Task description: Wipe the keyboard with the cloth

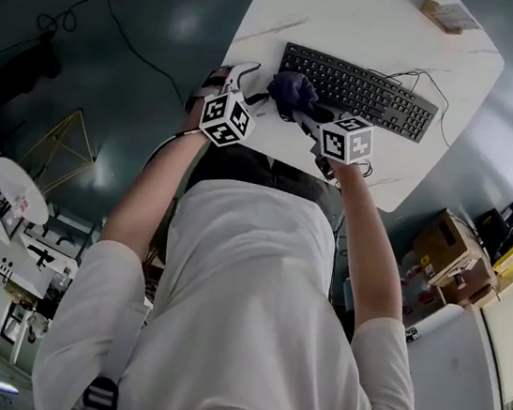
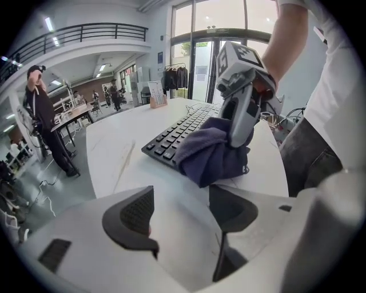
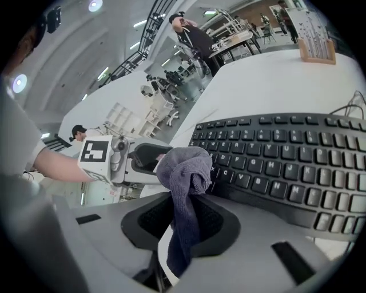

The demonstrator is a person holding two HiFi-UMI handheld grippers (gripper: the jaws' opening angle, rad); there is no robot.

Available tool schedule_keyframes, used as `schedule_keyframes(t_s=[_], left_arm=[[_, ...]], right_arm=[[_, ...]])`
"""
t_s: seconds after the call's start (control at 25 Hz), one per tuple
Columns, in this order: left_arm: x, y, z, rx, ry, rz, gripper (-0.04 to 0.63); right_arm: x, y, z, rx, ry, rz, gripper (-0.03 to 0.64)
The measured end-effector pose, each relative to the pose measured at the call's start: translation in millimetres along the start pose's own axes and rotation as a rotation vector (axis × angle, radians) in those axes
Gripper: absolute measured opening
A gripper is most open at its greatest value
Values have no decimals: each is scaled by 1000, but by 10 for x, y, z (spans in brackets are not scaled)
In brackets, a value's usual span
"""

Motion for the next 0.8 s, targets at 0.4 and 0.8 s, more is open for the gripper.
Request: schedule_keyframes(t_s=[0.4,0.8], left_arm=[[-12,-194,283,-63,0,8,304],[-258,-646,485,-161,18,-56,217]], right_arm=[[152,109,491,-96,60,26,97],[294,248,1237,-352,207,25,97]])
Point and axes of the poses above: the fingertips, and each gripper's own axes: z backward along the fingers, x to its left, y out of its underside, the point moved 3 cm from there along z, backward along the fingers, and after that the axes turned 3 degrees about -x, right-handed, at the moved point
